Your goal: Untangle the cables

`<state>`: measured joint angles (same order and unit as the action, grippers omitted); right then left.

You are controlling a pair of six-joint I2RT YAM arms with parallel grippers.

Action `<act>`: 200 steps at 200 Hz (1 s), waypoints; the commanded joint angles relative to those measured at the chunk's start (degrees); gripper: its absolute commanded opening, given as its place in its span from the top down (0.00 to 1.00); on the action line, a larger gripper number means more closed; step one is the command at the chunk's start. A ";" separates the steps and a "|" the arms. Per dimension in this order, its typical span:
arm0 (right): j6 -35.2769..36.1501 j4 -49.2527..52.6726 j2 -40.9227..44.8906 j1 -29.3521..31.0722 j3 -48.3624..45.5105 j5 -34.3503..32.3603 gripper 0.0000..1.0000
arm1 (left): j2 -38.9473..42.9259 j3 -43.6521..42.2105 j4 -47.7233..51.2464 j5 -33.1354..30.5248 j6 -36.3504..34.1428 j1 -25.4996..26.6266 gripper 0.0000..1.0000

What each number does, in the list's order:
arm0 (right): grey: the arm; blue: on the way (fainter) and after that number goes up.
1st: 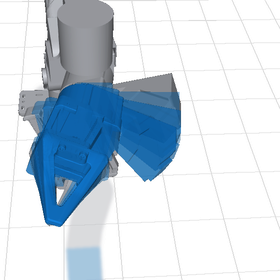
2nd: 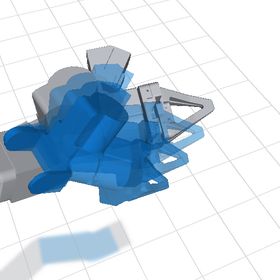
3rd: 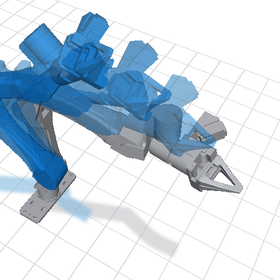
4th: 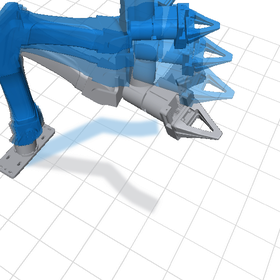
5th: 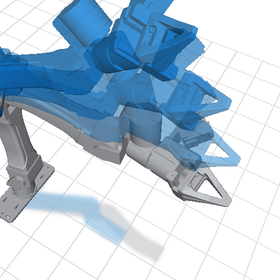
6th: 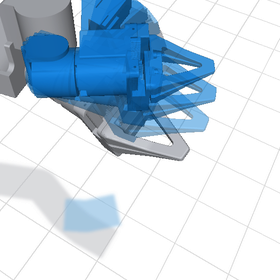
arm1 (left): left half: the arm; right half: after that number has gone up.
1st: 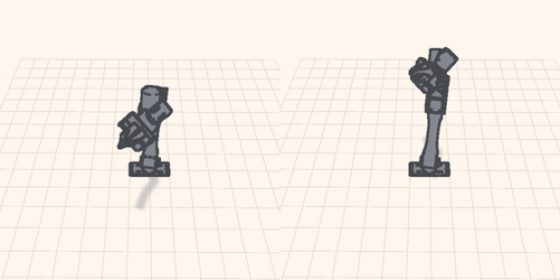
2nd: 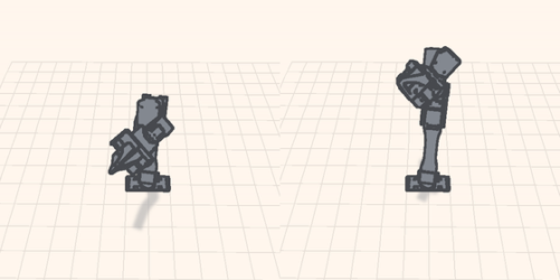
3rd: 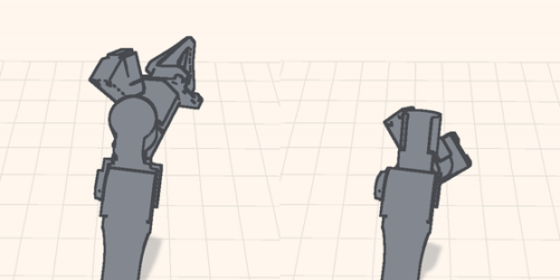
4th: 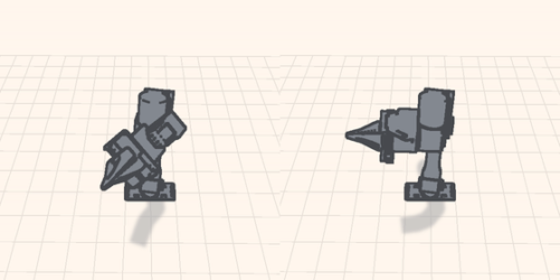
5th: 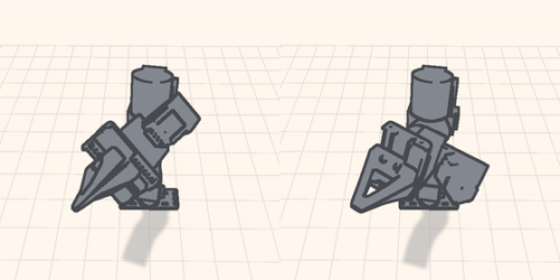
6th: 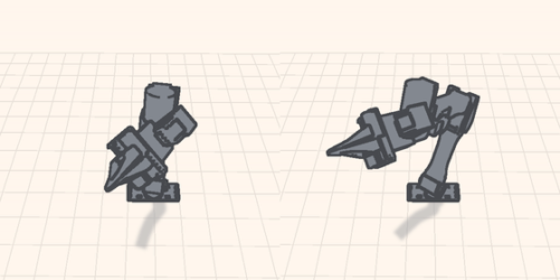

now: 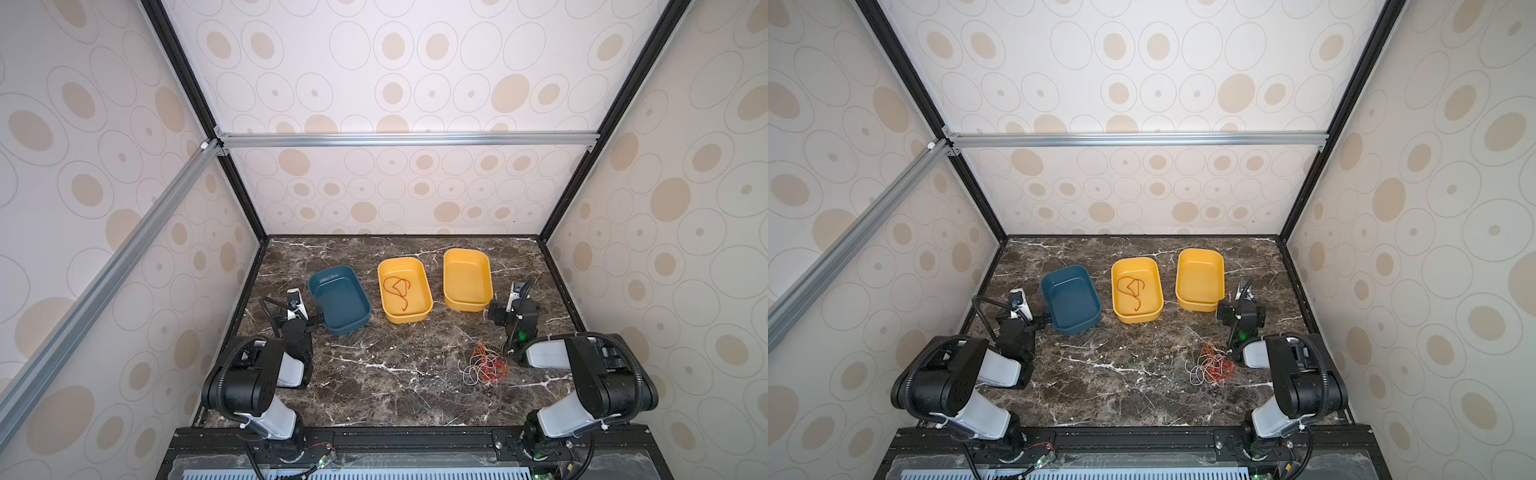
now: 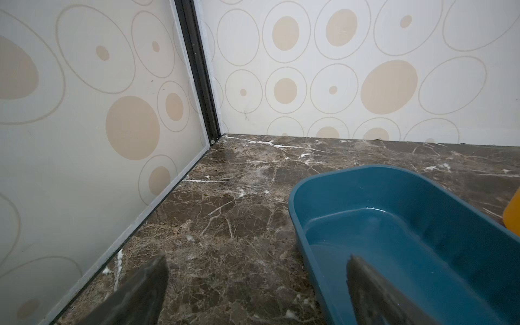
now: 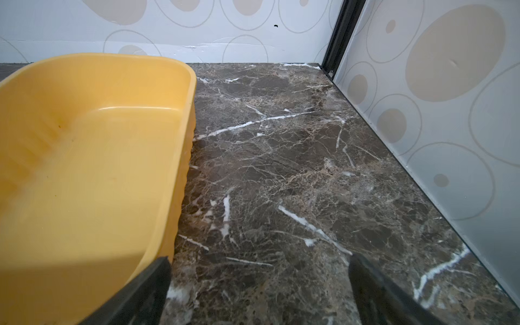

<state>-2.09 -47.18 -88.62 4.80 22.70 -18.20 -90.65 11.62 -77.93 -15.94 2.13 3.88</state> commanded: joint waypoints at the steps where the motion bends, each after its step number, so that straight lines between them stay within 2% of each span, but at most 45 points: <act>1: 0.15 -1.25 0.38 0.05 0.24 -0.26 0.00 | 0.12 0.45 -1.68 -0.04 -0.02 -0.49 0.01; 168: 0.02 -1.16 0.27 0.05 0.30 -0.35 0.00 | 0.03 0.60 -1.35 0.04 -0.02 -0.49 0.02; 193: 0.96 -2.95 1.26 -0.22 -0.26 2.15 0.00 | 0.91 0.03 -1.81 0.18 -0.02 -0.50 0.01; 200: 1.74 0.09 3.28 -0.23 0.49 4.11 0.00 | 2.27 0.03 -0.86 0.30 -0.02 -0.50 0.01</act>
<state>-2.07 -47.48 -88.60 4.78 22.70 -17.65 -90.65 11.62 -77.93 -15.92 2.13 3.88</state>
